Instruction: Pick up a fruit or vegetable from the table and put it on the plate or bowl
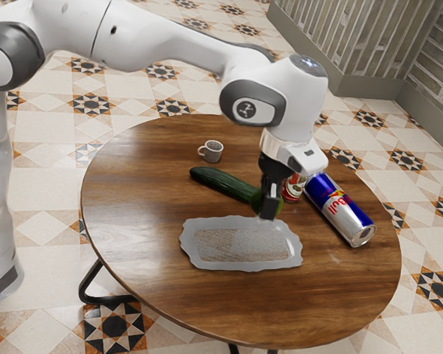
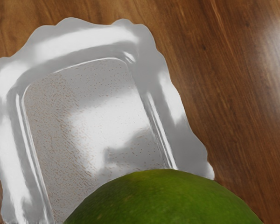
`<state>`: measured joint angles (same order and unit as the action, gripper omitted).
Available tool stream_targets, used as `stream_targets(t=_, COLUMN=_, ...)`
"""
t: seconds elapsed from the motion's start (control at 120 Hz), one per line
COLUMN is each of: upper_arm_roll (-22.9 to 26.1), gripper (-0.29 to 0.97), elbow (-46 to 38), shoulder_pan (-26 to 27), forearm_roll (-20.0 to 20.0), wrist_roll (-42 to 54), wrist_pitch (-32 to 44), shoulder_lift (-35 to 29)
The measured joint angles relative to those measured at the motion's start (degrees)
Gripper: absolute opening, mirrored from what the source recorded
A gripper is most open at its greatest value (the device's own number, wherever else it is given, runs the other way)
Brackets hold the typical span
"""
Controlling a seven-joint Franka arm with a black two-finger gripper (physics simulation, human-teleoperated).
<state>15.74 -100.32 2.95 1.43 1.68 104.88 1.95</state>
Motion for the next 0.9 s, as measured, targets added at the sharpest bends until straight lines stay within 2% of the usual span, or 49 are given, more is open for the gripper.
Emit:
stream_targets(t=0.192, upper_arm_roll=0.0, gripper=0.14, elbow=-0.1, shoulder_pan=-10.3, forearm_roll=0.0, wrist_roll=0.0, wrist_pitch=0.5, shoulder_lift=1.2)
stream_targets(t=0.267, upper_arm_roll=0.1, gripper=0.14, elbow=-0.1, shoulder_pan=-12.6, forearm_roll=0.1, wrist_roll=0.0, wrist_pitch=0.8, shoulder_lift=1.3)
stream_targets(t=0.508, upper_arm_roll=0.1, gripper=0.15, elbow=-0.2, shoulder_pan=-8.3, forearm_roll=0.0, wrist_roll=0.1, wrist_pitch=1.3, shoulder_lift=1.6)
stream_targets(t=0.617, upper_arm_roll=0.1, gripper=0.15, elbow=-0.3, shoulder_pan=-8.0, forearm_roll=0.0, wrist_roll=0.1, wrist_pitch=1.4, shoulder_lift=1.7)
stream_targets(t=0.675, upper_arm_roll=0.1, gripper=0.32, elbow=-0.4, shoulder_pan=-8.5, forearm_roll=0.0, wrist_roll=0.2, wrist_pitch=1.4, shoulder_lift=1.7)
stream_targets(t=0.742, upper_arm_roll=0.1, gripper=0.45, elbow=-0.4, shoulder_pan=-9.1, forearm_roll=-0.2, wrist_roll=0.4, wrist_pitch=1.4, shoulder_lift=1.7)
stream_targets(t=0.9, upper_arm_roll=0.2, gripper=0.61, elbow=-0.4, shoulder_pan=-9.4, forearm_roll=-0.5, wrist_roll=0.8, wrist_pitch=1.3, shoulder_lift=1.7)
